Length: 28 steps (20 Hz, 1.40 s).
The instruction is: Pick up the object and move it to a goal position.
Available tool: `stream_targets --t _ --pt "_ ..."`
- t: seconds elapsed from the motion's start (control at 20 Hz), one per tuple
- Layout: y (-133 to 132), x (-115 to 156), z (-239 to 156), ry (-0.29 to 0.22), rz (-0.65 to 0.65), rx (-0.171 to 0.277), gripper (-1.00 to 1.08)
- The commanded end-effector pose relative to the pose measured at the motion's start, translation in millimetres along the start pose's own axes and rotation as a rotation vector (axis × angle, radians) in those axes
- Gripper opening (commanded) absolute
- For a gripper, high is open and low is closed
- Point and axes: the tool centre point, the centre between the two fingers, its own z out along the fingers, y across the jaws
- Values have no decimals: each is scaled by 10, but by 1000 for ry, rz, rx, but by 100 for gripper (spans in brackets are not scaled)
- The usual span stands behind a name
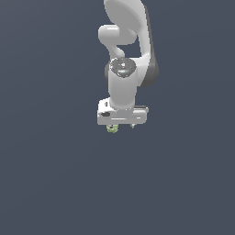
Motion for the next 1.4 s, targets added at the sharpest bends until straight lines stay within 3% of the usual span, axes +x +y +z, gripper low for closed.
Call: stream_targets --t 0.0,0.75,1.35 --pt "0 0 0 0 0 0 100" --pt "71 73 -124 28 10 25 100" --pt "145 -23 -14 26 -148 15 100"
